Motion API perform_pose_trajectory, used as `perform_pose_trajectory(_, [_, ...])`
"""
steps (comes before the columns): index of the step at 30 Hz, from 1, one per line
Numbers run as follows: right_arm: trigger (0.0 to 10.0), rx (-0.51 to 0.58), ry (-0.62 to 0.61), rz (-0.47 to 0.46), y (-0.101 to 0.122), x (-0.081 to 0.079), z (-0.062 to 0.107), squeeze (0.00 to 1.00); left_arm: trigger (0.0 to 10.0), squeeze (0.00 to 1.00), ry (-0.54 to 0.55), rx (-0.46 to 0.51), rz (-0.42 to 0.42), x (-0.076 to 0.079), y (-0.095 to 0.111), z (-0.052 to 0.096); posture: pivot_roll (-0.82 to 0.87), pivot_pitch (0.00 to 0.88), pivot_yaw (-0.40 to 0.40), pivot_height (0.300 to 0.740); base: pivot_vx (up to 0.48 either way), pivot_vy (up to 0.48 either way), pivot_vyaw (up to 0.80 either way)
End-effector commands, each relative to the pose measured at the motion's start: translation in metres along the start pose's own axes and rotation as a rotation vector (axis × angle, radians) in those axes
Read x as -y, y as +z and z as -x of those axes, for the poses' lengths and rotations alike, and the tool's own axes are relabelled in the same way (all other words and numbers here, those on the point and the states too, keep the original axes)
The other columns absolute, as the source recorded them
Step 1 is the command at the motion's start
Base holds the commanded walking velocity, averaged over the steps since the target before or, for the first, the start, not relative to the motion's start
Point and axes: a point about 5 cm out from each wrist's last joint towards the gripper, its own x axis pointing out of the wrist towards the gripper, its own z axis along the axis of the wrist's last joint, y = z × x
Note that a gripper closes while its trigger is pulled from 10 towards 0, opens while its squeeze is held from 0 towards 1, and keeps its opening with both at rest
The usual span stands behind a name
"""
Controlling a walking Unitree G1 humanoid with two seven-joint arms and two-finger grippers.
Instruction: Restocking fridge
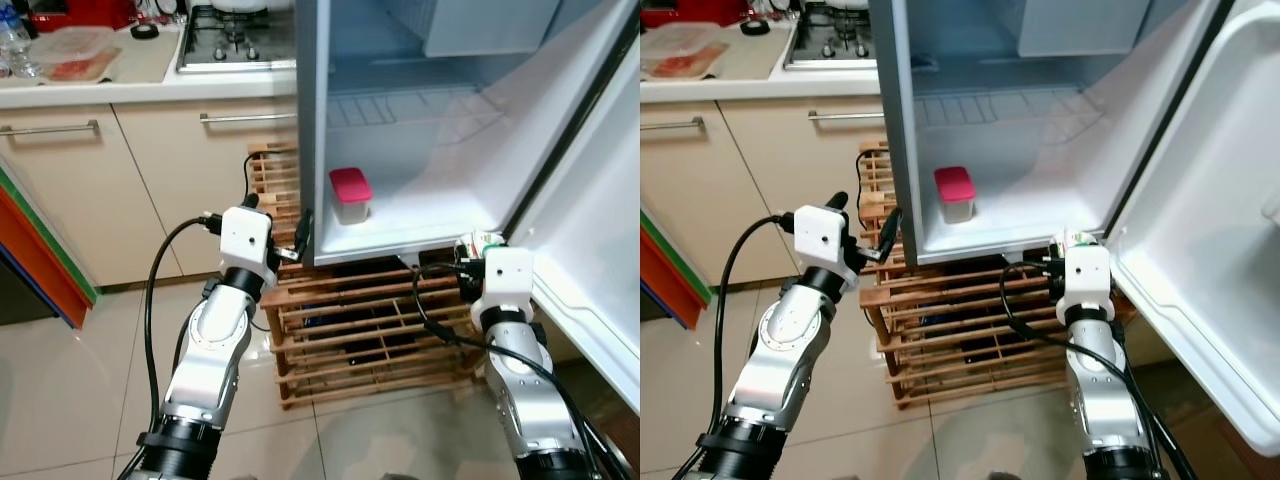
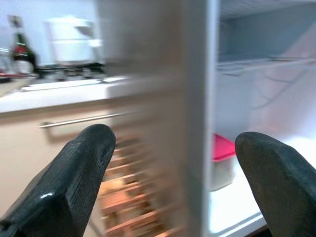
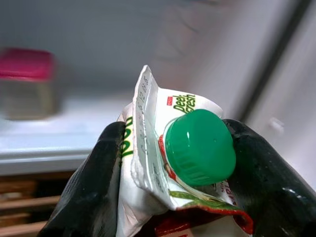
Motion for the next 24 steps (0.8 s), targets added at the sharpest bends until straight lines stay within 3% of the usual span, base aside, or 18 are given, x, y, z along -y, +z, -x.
perform_pose_trajectory(1, [10.0,0.018,0.009,0.002,0.0079,-0.0026,-0.0083,0.00,10.0,0.00,0.003,0.002,-0.012,-0.0008,0.0023,-0.0006,-0.02,0.000,-0.011,0.740,0.000,-0.469,0.69])
perform_pose_trajectory(12, [10.0,0.024,0.023,0.005,0.0110,-0.0055,-0.0146,0.00,10.0,0.00,0.051,-0.002,-0.001,-0.0064,0.0029,-0.0051,-0.02,0.000,-0.010,0.740,0.029,-0.448,0.11])
perform_pose_trajectory(24, [10.0,0.025,0.026,0.006,0.0111,-0.0068,-0.0152,0.00,10.0,0.00,0.077,0.004,0.010,-0.0097,0.0041,-0.0059,-0.02,0.000,-0.010,0.740,0.034,0.000,0.00])
